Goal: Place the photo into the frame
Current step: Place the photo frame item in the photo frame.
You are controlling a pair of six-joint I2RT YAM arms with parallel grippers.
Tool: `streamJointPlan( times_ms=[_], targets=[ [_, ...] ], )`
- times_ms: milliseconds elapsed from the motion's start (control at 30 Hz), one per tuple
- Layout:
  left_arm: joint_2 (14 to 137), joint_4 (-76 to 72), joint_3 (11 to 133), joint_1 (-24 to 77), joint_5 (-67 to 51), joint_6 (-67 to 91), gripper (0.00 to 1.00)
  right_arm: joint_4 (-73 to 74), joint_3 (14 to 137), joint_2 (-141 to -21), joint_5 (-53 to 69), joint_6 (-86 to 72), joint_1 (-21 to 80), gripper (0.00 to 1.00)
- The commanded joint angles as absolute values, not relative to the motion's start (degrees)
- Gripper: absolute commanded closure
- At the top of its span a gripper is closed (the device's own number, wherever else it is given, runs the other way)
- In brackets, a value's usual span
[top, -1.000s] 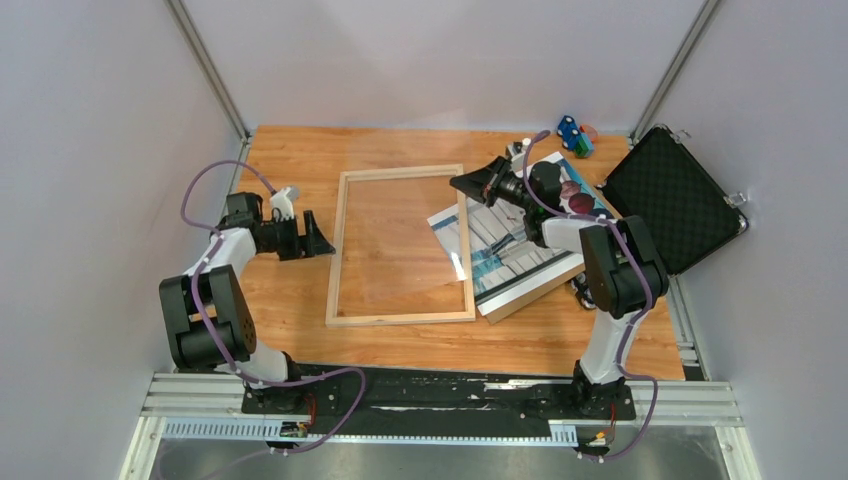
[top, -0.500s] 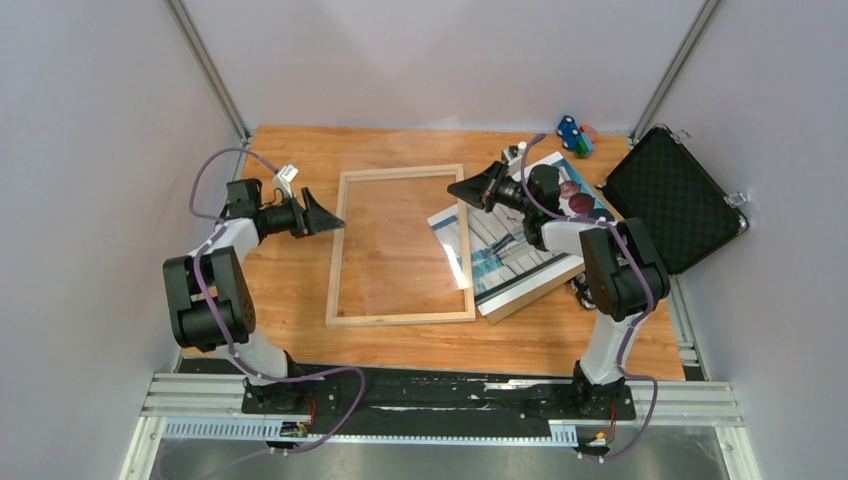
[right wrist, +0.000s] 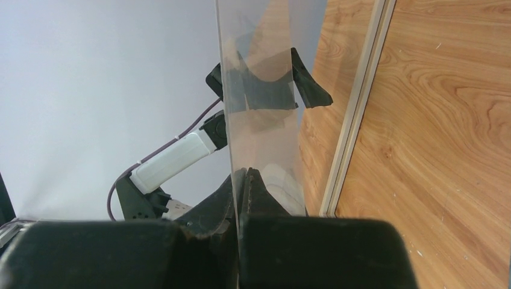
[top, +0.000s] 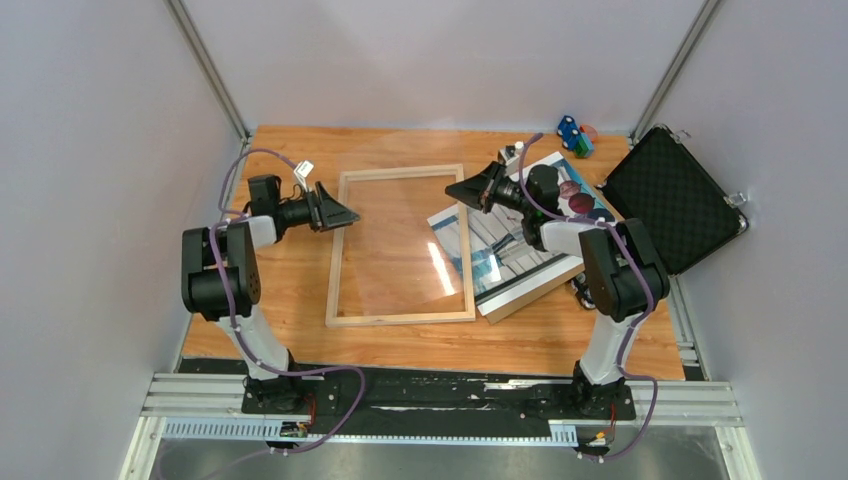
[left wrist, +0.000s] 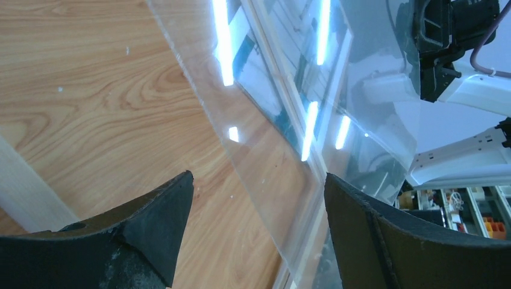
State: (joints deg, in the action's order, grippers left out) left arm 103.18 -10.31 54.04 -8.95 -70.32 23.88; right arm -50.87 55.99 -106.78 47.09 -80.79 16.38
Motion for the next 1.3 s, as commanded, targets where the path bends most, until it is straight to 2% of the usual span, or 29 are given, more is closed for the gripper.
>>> streamJointPlan(
  times_ms=[0, 100, 200, 367, 533, 633, 800, 1067, 1267],
  targets=[
    [105.1, -20.9, 54.9, -6.4, -73.1, 29.7, 0.16, -56.2, 57.5, -107.4, 47.9, -82.6, 17.4, 1.00],
    [106.5, -30.7, 52.6, -6.0, -73.9, 39.5, 0.28, -56.0, 57.2, -107.3, 47.6, -82.0, 17.4, 1.00],
    [107.1, -42.8, 50.8, -6.0, -74.8, 47.4, 0.46, -55.8, 56.7, -107.0, 47.2, -80.9, 17.4, 1.00],
    [105.9, -45.5, 50.0, -6.0, -75.6, 50.7, 0.70, -55.3, 56.1, -106.2, 46.8, -78.6, 17.3, 1.00],
    [104.6, -44.7, 50.8, -6.0, -76.4, 51.2, 1.00, -47.8, 56.8, -104.4, 47.3, -71.6, 17.2, 1.00],
    [104.0, -42.8, 51.5, -6.0, -76.3, 50.4, 1.00, -43.8, 56.9, -103.4, 47.1, -66.9, 17.2, 0.99],
    [103.0, -34.3, 54.6, -6.0, -76.3, 44.0, 1.00, -40.6, 57.1, -102.4, 47.4, -62.4, 17.1, 0.89],
    [102.7, 6.6, 65.9, -6.0, -75.7, 15.8, 1.00, -38.9, 57.9, -102.9, 50.4, -59.3, 17.2, 0.82],
    [104.6, 20.9, 71.2, -6.0, -74.5, 4.8, 1.00, -38.9, 57.9, -104.0, 54.3, -56.3, 17.0, 0.82]
  ],
)
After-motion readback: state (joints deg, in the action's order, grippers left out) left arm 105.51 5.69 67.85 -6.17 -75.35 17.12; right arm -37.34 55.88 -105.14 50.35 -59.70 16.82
